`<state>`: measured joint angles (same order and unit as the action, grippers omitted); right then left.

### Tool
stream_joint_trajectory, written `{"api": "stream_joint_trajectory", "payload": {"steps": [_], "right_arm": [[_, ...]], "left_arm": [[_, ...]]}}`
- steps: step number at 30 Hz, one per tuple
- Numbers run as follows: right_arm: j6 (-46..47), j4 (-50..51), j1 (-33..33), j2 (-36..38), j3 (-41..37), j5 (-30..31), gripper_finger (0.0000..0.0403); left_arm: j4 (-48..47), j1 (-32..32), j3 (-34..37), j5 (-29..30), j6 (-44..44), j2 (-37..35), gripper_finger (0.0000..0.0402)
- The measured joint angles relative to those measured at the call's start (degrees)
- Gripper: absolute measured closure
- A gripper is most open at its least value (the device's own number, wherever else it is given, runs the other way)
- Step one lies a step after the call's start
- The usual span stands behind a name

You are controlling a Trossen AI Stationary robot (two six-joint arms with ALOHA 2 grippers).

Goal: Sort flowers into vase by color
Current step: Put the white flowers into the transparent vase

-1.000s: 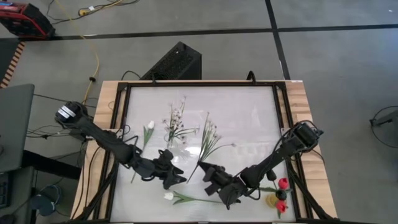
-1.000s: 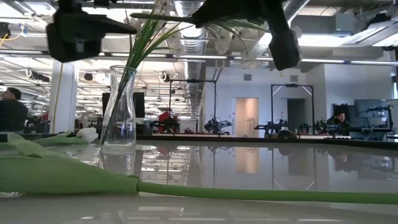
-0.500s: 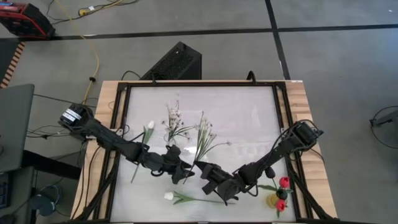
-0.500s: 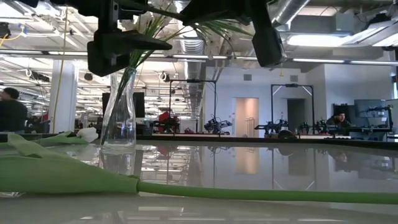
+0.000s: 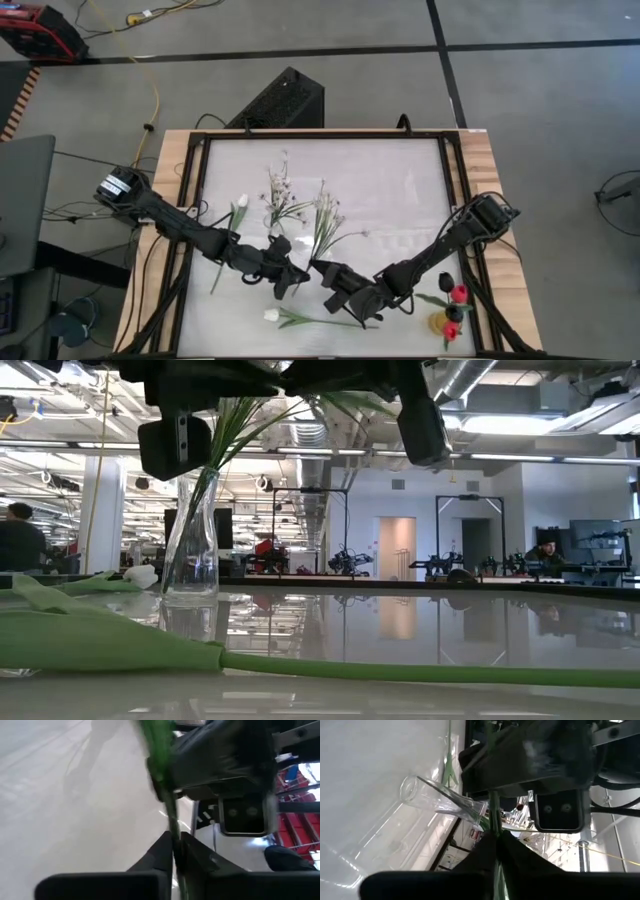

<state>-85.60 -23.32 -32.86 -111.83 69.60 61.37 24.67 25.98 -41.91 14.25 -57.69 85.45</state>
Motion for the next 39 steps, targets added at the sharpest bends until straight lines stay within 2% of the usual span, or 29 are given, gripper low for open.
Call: {"api": "stream_joint_trajectory", "payload": {"steps": [9, 15, 18, 22, 25, 29, 31, 33, 37, 39], "right_arm": [[0.42, 0.11, -2.09, 0.00, 0.02, 0.04, 0.0255], [10.61, 1.40, -3.77, 0.13, 0.02, 0.09, 0.0179], [16.16, 4.82, -4.31, 0.13, 0.02, 0.05, 0.0157], [24.07, 11.41, -4.66, 0.47, 0.04, -0.51, 0.0155], [33.04, 19.01, -3.92, 1.92, 0.04, -3.39, 0.0159], [47.20, 28.96, -1.26, 5.18, 0.04, -8.33, 0.0163], [54.31, 33.17, 0.33, 6.55, 0.04, -11.82, 0.0164], [60.26, 36.62, 2.09, 7.65, 0.04, -16.33, 0.0164], [68.48, 40.00, 5.32, 8.61, 0.04, -26.04, 0.0165], [70.91, 41.37, 6.67, 8.57, 0.04, -30.42, 0.0165]], "left_arm": [[0.45, 0.02, 0.00, -0.02, 0.23, -0.04, 0.0399], [0.29, 0.03, 0.00, 2.10, 0.35, -0.32, 0.0400], [1.06, 0.50, 0.00, 1.73, 1.98, -1.29, 0.0400], [1.75, 2.52, -0.37, 1.94, 9.20, -5.58, 0.0401], [0.72, 4.67, -1.70, 3.59, 16.58, -9.88, 0.0401], [0.63, 8.84, -3.15, 1.14, 31.64, -15.59, 0.0401], [0.78, 11.41, -3.56, 1.80, 39.35, -18.23, 0.0401], [0.51, 14.14, -3.56, 7.74, 47.33, -20.73, 0.0401], [1.42, 19.11, -3.05, 30.22, 61.56, -23.64, 0.0401], [3.83, 19.64, -1.42, 40.09, 66.63, -24.19, 0.0401]]}}
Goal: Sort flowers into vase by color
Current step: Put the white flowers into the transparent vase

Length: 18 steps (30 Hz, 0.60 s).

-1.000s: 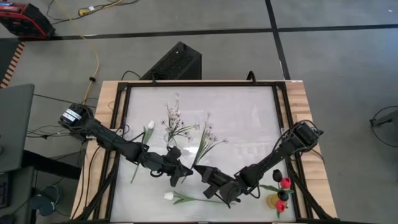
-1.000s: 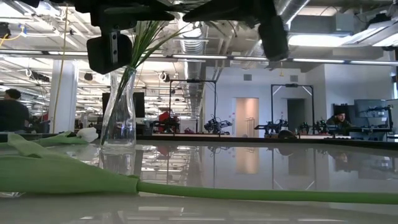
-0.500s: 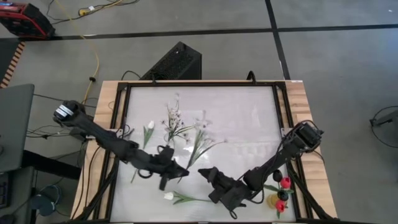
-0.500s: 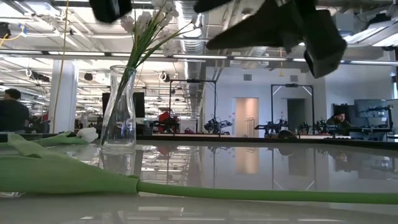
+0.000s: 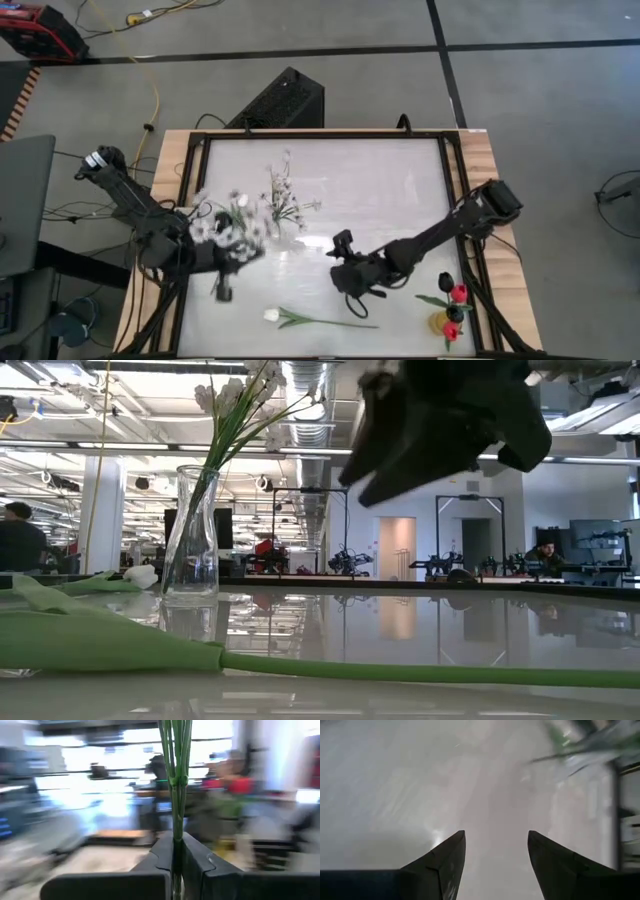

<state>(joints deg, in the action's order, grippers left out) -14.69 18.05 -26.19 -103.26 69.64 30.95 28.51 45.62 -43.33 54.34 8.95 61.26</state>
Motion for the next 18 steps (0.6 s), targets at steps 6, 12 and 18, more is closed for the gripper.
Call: {"api": "stream_joint_trajectory", "payload": {"steps": [6, 12, 18], "right_arm": [[4.59, 2.22, 2.41, 0.09, -1.39, -4.96, 0.0165], [8.95, 2.37, 2.72, 0.37, -4.14, -5.07, 0.0165], [11.65, 0.86, 2.77, 0.37, -7.35, -5.18, 0.0165]], "left_arm": [[16.45, -5.44, 11.36, 6.72, 4.68, -2.32, 0.0401], [42.25, -9.20, 27.95, -7.26, 10.12, -8.66, 0.0401], [51.85, -11.50, 38.68, -11.91, 9.93, -9.70, 0.0401]]}}
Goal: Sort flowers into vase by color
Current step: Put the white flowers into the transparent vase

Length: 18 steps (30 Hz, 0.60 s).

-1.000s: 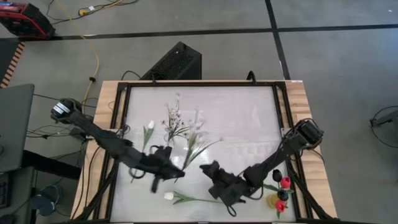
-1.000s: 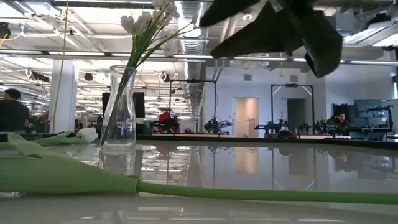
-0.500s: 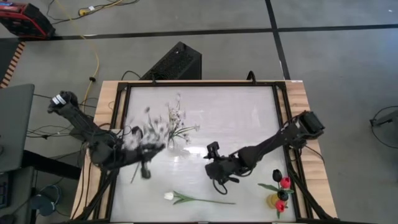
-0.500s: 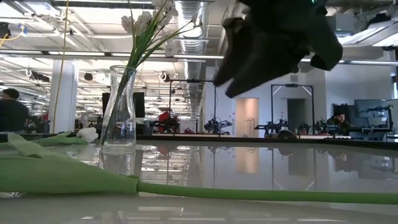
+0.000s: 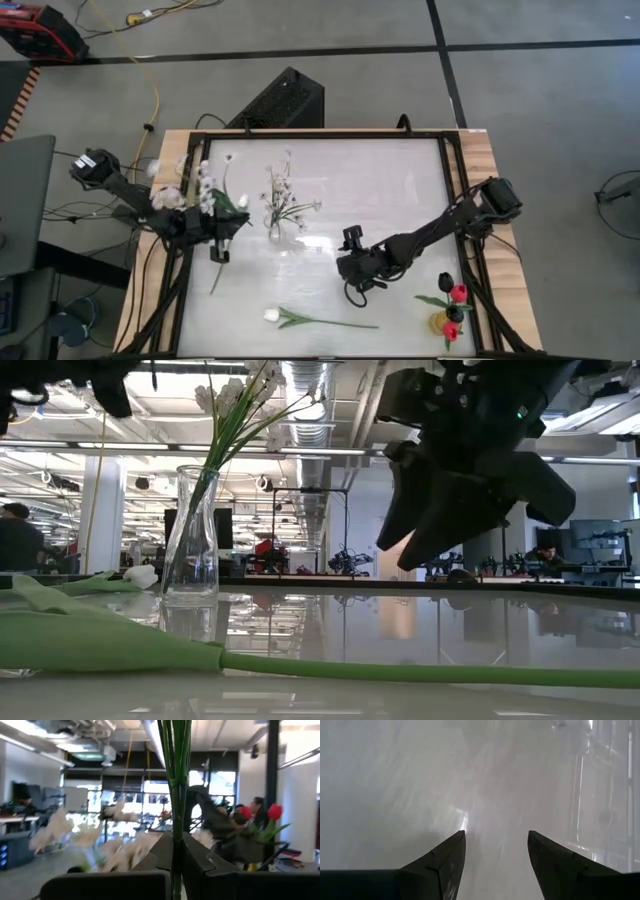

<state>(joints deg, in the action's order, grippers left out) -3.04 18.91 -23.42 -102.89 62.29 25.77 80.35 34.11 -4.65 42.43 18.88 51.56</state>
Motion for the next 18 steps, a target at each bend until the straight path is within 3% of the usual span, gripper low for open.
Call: {"api": "stream_joint_trajectory", "payload": {"steps": [11, 18], "right_arm": [[-1.21, -7.02, 1.61, 0.00, -1.02, -0.18, 0.0165], [-1.49, -7.78, 1.85, 0.00, -1.02, -0.27, 0.0165]], "left_arm": [[-0.18, -8.25, 1.51, -4.07, -6.36, 7.13, 0.0401], [6.37, -12.21, 1.53, -7.73, -9.49, 15.57, 0.0401]]}}
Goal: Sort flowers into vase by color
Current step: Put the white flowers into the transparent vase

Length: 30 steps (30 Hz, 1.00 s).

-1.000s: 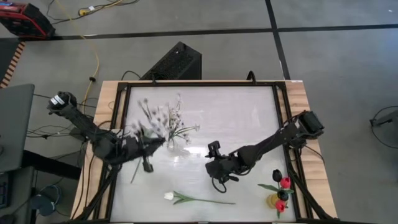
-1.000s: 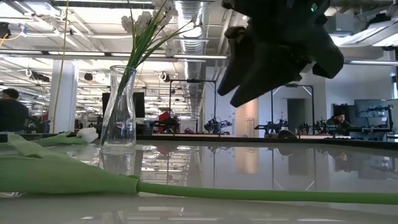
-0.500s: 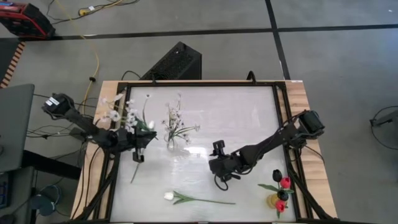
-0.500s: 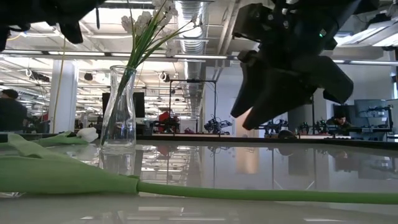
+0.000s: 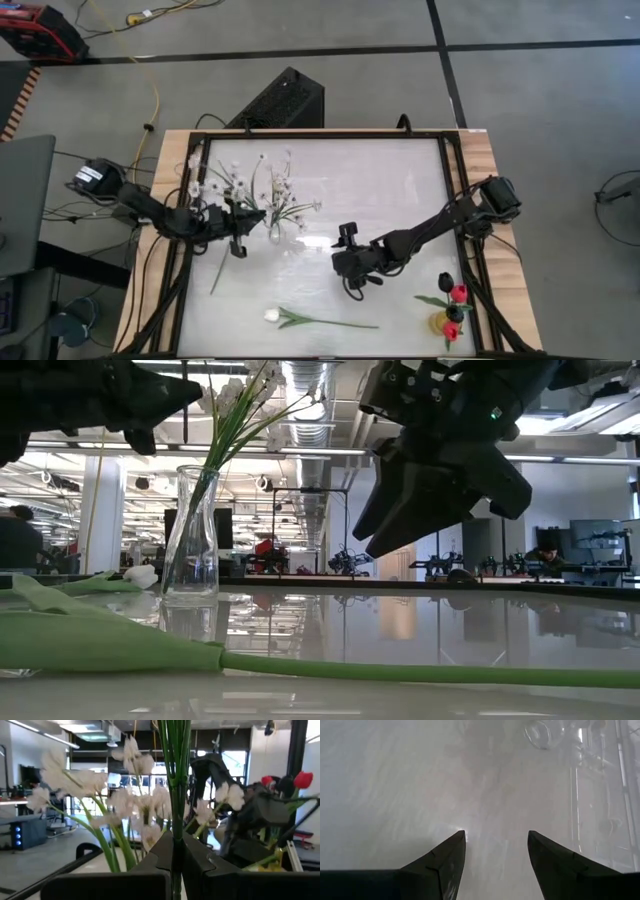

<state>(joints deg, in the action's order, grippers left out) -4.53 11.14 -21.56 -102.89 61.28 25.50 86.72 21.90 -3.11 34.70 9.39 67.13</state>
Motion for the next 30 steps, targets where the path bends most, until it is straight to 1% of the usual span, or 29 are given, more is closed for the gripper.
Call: {"api": "stream_joint_trajectory", "payload": {"steps": [7, 16, 21, 25, 30], "right_arm": [[0.01, 0.16, -0.04, -0.02, 0.00, 0.00, 0.0165], [0.01, 0.44, -0.15, -0.04, 0.00, -0.01, 0.0165], [0.03, 0.39, -0.15, -0.04, 0.00, 0.00, 0.0165], [0.26, 0.39, -0.17, -0.04, 0.00, -0.01, 0.0165], [1.08, 0.39, -0.18, -0.04, 0.01, -0.13, 0.0165]], "left_arm": [[2.85, -1.19, -0.04, 0.08, -1.59, 7.26, 0.0401], [2.86, -1.19, -0.11, 0.54, -0.80, 7.94, 0.0400], [2.80, -2.02, -0.11, 0.90, -0.88, 7.94, 0.0386], [2.37, -2.70, -0.11, 2.46, -3.41, 7.94, 0.0371], [-0.32, -2.72, -0.13, 3.73, -4.91, 7.94, 0.0340]]}}
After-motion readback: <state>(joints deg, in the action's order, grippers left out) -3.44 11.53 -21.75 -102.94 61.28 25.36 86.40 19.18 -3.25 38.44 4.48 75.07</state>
